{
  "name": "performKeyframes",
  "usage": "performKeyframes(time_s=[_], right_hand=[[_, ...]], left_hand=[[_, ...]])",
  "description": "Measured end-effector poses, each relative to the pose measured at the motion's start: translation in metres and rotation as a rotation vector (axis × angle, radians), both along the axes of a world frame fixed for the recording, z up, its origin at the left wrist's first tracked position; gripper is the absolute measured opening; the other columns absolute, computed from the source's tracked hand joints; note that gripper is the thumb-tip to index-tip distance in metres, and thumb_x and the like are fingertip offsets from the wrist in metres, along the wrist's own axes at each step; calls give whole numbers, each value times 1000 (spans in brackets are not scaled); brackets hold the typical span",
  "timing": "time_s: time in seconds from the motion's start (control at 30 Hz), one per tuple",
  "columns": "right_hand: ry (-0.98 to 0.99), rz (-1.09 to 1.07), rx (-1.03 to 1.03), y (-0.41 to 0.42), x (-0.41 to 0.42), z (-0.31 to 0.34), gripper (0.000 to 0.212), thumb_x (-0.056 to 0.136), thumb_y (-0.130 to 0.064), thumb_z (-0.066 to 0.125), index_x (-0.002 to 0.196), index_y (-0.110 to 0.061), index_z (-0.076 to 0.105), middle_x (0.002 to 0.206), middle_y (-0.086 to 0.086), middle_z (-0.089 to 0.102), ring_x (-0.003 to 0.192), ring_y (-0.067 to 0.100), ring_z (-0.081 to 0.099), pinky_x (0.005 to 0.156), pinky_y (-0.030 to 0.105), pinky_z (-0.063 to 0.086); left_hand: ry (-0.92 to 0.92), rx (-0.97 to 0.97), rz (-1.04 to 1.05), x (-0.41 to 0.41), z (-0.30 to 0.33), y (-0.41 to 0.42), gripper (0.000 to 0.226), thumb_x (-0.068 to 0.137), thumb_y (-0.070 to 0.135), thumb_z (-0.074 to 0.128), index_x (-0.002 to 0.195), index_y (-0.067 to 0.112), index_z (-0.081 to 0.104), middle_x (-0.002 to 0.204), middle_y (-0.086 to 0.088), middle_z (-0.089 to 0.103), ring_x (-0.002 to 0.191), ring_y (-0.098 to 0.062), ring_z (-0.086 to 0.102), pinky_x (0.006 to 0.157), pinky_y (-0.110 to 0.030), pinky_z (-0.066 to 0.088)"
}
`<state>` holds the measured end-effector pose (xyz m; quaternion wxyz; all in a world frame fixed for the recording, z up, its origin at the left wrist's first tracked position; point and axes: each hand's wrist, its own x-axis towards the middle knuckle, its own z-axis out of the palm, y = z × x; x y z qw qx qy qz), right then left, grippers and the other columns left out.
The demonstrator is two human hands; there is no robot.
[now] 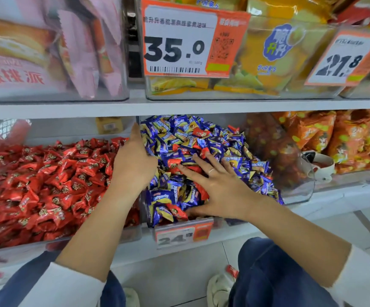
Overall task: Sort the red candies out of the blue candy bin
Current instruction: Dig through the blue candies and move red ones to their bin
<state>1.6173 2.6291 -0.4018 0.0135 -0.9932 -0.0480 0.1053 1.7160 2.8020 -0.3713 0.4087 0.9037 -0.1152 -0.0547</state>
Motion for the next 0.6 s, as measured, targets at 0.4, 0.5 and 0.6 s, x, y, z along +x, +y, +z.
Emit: performKeyframes(time_s=[0.4,0.5,0.6], right_hand=[[-89,-179,290,-34,14,18,81,75,-55,69,144,-45,27,159,1,4,146,23,-3,116,44,0],[-264,-311,533,-58,10,38,61,81,-48,66,137,-33,47,150,5,34,140,17,26,110,28,22],[-223,-618,554,-90,21,34,56,93,-50,48,141,-23,41,139,9,47,127,26,45,94,27,34]], left_hand=[[-47,76,-60,1,10,8,68,83,-7,44,145,17,28,104,-22,59,76,-31,52,64,-30,31],[-24,62,-64,1,9,8,74,83,-7,43,149,18,20,89,-10,52,59,-13,43,55,-30,32],[-34,69,-62,2,7,7,75,83,-7,43,149,18,19,74,-3,53,59,-17,48,52,-31,35]])
